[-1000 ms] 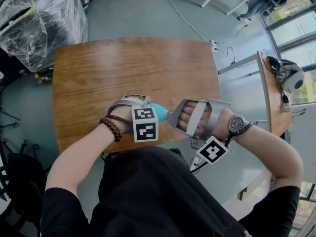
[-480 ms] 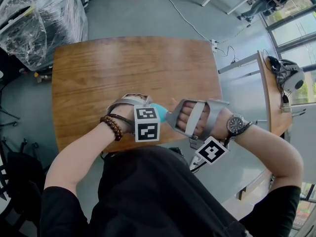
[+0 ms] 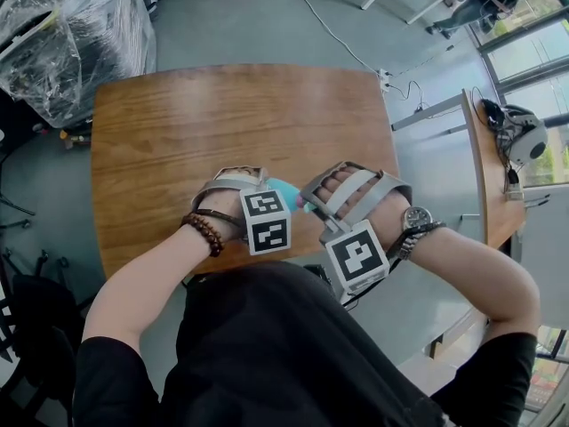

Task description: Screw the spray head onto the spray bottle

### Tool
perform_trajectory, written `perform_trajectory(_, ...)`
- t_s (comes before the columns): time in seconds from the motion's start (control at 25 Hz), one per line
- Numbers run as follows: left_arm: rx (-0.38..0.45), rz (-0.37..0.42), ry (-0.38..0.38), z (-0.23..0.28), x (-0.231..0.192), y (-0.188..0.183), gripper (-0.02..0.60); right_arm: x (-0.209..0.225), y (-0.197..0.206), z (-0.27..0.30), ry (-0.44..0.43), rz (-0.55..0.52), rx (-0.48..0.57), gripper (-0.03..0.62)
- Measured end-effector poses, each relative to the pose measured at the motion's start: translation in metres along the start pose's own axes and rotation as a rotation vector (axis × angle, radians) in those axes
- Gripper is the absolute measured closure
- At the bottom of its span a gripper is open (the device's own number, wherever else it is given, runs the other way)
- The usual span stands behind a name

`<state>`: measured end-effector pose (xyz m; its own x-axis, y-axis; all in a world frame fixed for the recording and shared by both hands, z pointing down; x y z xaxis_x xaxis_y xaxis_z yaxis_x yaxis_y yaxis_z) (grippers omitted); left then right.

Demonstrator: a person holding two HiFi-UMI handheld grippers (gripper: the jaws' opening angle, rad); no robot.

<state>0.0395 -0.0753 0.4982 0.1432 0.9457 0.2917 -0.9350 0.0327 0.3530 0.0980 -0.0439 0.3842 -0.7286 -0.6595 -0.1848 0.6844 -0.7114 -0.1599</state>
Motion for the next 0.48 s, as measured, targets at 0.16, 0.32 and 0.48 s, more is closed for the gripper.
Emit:
perform_trajectory(0.16, -0.011, -0.010, -0.062, 0.001, -0.005, 0.001, 0.183, 0.009, 0.011, 0.003, -0.115, 0.301, 0.060, 0.479)
perform_trajectory(0.32, -0.029, -0.001, -0.127, 0.002, -0.007, 0.002, 0.183, 0.017, 0.018, 0.006, -0.255, 0.673, 0.183, 0.479)
perform_trajectory(0.48, -0.050, 0.024, -0.186, 0.003, -0.008, 0.002, 0.183, 0.022, 0.027, 0.009, -0.373, 0.983, 0.286, 0.479)
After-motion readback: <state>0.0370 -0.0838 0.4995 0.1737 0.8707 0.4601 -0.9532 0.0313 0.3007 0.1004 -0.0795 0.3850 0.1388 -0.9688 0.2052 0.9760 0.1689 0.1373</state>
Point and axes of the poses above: the fingertips, and each gripper's own axes: z forward along the fingers, x to its right, y out of its underside, the point moved 7 cm from there along -z, backward along the fingers, and after that the axes turned 11 degrees about -y, right-handed, at the moved point
